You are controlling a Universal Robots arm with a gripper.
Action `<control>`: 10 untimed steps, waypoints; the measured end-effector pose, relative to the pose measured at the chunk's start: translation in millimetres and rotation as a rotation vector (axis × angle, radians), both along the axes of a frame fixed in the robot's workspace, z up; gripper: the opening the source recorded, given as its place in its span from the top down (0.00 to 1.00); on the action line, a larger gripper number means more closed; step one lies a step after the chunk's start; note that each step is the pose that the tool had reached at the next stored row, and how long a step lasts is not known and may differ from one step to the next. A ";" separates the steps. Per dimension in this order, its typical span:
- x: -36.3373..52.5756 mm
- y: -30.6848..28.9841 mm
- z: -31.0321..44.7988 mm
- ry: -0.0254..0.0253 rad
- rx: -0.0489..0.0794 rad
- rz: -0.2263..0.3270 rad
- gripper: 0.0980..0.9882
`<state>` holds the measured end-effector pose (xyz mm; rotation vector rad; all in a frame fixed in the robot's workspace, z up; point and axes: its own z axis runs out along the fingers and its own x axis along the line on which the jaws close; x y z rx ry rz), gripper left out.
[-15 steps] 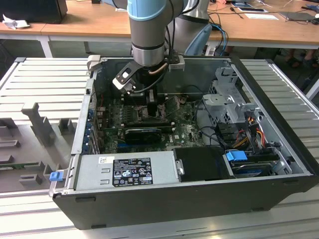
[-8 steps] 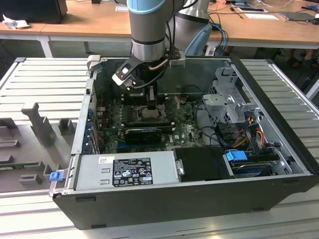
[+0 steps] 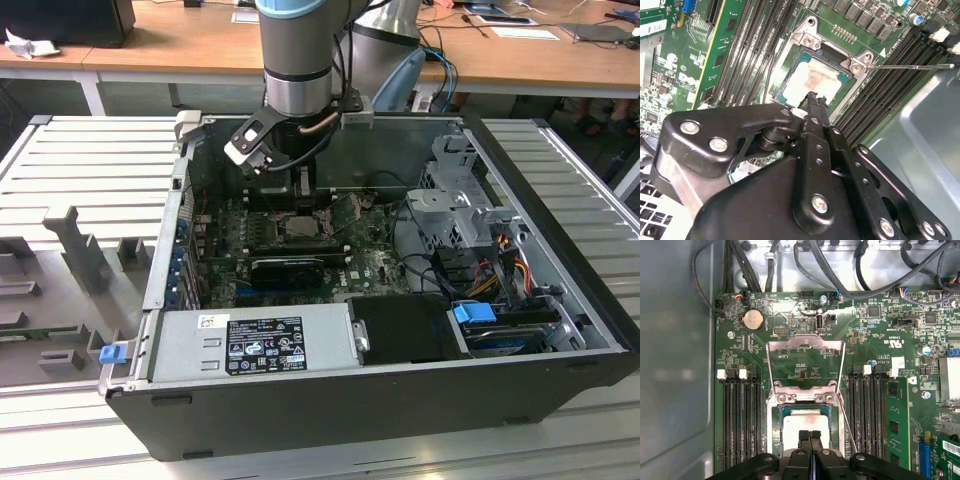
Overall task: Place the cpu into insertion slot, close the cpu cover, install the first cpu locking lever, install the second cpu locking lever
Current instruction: 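Close the cpu cover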
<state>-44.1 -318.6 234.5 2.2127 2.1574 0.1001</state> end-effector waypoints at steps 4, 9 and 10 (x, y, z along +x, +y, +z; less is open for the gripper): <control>14.3 -0.4 0.2 0.0125 0.002 0.000 0.99; 22.1 -1.1 0.2 0.0170 0.003 0.000 0.99; 22.1 -1.1 0.2 0.0171 0.003 0.000 0.99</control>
